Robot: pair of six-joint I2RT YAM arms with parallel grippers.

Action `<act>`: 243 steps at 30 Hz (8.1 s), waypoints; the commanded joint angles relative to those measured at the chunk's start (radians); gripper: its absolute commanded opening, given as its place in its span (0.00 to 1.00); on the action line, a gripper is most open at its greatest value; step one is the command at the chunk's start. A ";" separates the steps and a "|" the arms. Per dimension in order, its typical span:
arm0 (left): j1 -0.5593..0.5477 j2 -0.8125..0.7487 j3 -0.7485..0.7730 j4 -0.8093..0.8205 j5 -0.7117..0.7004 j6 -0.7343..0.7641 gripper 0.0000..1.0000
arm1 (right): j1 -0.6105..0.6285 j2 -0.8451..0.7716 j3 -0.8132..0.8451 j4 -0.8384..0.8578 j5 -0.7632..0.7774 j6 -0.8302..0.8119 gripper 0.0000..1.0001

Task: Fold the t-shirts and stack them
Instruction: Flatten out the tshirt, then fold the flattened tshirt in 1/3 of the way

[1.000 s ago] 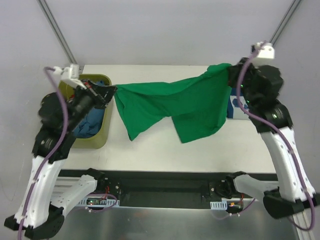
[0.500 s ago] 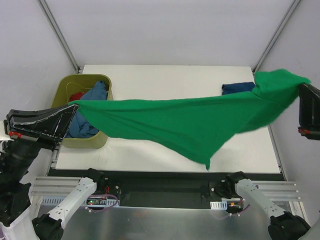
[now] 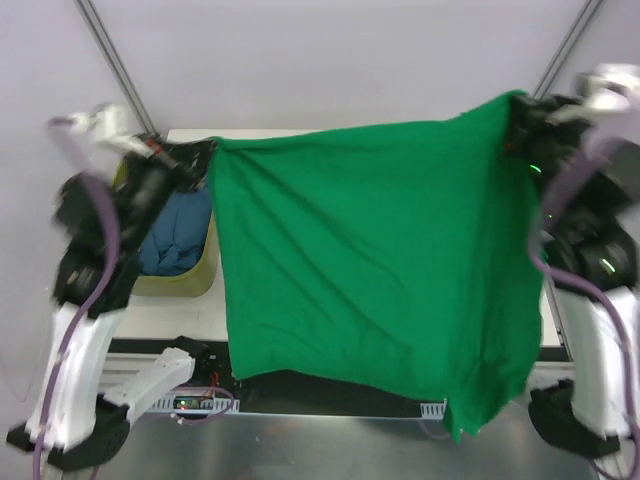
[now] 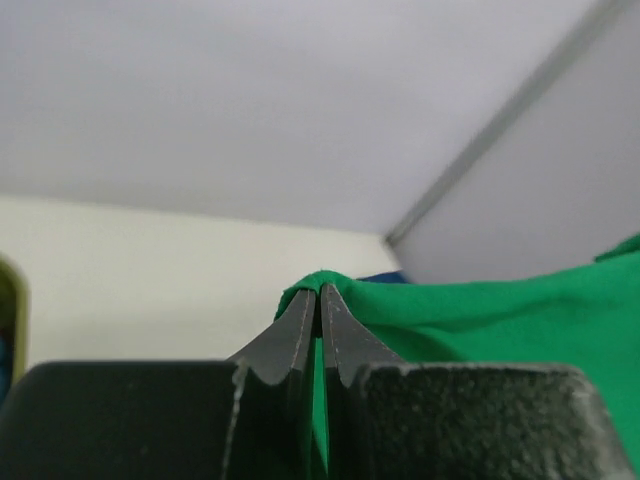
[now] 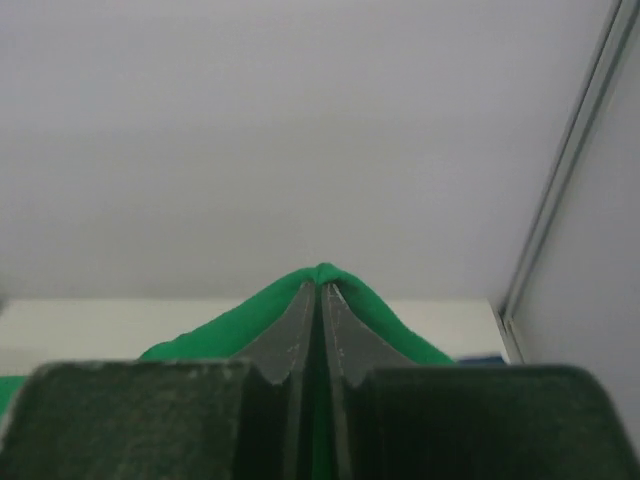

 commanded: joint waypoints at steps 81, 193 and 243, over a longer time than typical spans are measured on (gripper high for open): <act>0.074 1.259 0.106 -0.039 0.126 -0.065 0.99 | 0.103 1.272 0.138 -0.380 -0.185 0.296 0.97; 0.089 0.794 0.019 0.026 -0.033 -0.046 0.00 | -0.140 0.439 -0.107 -0.130 -0.064 -0.002 0.00; 0.110 0.674 -0.492 0.036 0.078 -0.088 0.77 | -0.065 0.319 -0.711 -0.650 -0.057 0.397 0.79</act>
